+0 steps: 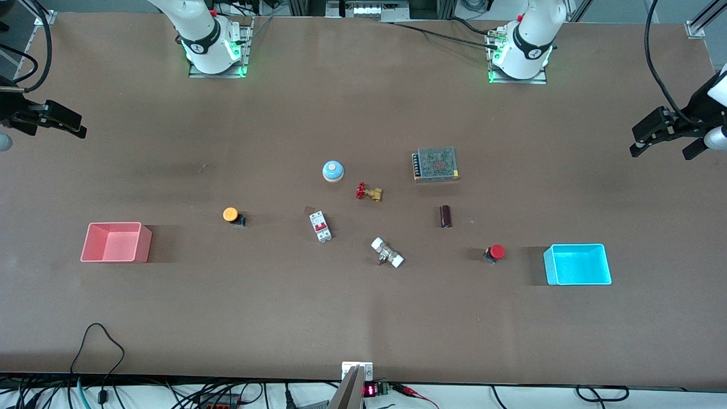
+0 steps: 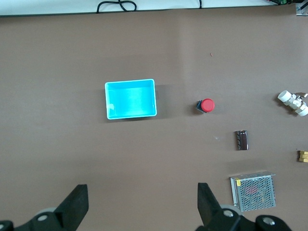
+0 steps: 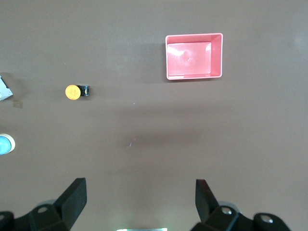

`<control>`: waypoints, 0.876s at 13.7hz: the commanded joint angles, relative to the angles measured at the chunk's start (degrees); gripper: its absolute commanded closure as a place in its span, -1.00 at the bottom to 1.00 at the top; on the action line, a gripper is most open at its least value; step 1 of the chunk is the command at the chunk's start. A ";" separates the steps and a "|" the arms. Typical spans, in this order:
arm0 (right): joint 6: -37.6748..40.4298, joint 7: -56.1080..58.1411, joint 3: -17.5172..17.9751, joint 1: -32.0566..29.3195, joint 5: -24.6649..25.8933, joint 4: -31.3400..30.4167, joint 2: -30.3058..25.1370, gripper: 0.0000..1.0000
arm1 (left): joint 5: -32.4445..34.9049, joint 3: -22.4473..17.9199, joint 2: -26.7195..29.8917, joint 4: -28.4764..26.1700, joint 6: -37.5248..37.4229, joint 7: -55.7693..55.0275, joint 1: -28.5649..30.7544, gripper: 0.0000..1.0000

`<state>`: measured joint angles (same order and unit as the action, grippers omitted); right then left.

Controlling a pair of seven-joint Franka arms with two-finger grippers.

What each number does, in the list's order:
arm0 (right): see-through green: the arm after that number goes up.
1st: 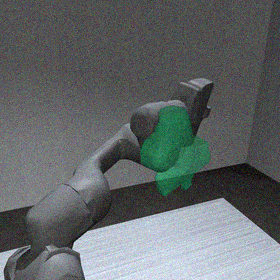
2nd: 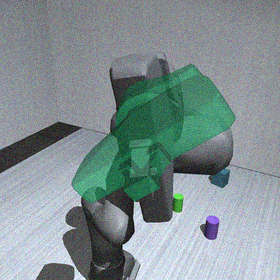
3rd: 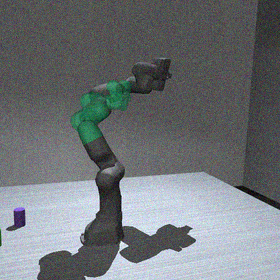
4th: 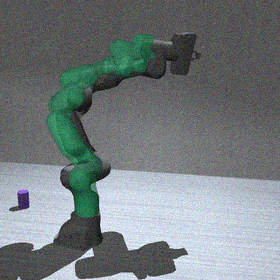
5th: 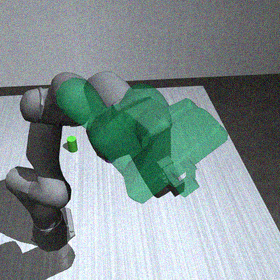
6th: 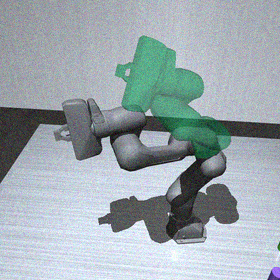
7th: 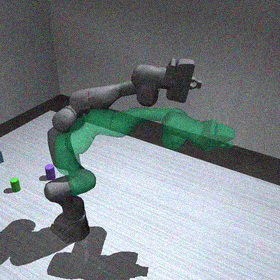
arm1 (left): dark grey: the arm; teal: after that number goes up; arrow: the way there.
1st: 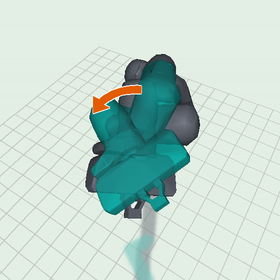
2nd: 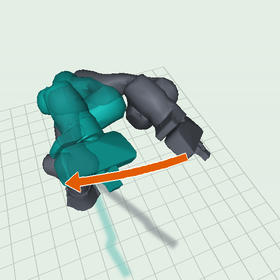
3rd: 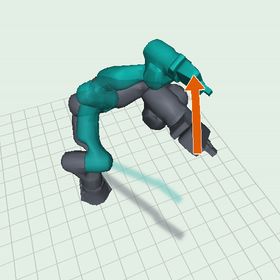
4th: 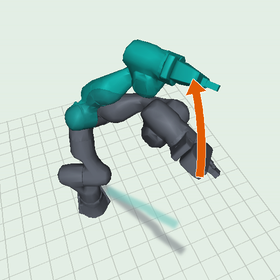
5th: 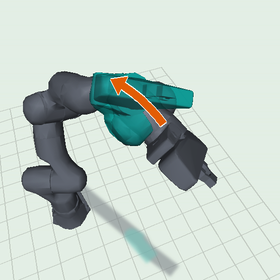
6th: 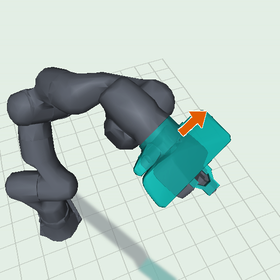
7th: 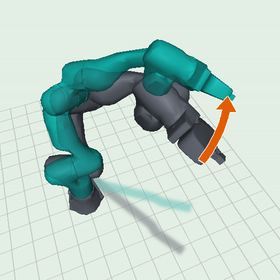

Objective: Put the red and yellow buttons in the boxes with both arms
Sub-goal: 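Reach the right gripper to the yellow button while the left gripper reaches the red button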

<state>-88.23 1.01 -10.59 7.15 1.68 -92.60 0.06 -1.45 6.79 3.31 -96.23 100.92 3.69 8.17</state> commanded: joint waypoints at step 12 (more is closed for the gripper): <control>-20.39 -0.65 0.31 7.26 -0.71 -18.85 4.48 -1.00 | 1.01 9.29 -15.68 -0.28 5.85 -1.57 -0.44 -1.00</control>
<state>-104.50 0.96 -10.05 12.57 1.30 -108.68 1.58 -1.45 14.79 -8.95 -97.46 104.65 2.92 7.62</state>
